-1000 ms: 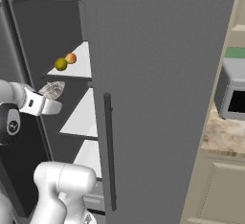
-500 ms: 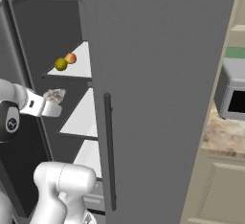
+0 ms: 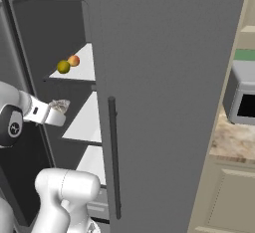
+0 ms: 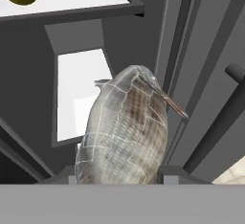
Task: Take the fish, lemon, and mango from the freezer and place them in the bowl on the counter.
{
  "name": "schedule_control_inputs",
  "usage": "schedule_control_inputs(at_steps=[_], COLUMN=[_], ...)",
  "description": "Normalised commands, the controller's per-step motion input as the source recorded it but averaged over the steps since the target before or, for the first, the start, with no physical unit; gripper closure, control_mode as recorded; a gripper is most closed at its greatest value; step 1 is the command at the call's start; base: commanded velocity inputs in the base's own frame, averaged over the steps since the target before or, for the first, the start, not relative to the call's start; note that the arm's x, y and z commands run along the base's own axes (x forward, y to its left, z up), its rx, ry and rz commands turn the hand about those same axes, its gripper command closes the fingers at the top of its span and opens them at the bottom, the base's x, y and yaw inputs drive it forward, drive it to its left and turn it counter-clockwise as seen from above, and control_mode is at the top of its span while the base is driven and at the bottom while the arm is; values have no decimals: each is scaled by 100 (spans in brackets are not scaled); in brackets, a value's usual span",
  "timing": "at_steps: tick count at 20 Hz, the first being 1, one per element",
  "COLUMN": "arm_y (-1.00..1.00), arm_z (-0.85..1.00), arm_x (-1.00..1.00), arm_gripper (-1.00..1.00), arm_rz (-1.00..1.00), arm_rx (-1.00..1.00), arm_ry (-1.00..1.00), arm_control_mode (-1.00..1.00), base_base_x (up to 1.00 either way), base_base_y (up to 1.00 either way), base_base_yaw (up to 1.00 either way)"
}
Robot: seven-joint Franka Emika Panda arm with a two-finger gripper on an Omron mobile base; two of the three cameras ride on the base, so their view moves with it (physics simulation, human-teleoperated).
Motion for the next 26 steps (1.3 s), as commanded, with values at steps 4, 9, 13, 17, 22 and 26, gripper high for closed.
schedule_control_inputs(at_steps=[4, 9, 13, 17, 22, 26], arm_y=[0, 0, 0, 0, 0, 0], arm_z=[-1, -3, 0, 0, 0, 0], arm_x=[0, 0, 0, 0, 0, 0], arm_gripper=[100, 100, 100, 100, 100, 100], arm_rz=[0, 0, 0, 0, 0, 0], arm_rx=[0, 0, 0, 0, 0, 0], arm_ry=[0, 1, 0, 0, 0, 0], arm_control_mode=[-100, -100, -100, -100, -100, -100], base_base_x=[0, 0, 0, 0, 0, 0], base_base_y=[0, 0, 0, 0, 0, 0], base_base_yaw=[0, 0, 0, 0, 0, 0])
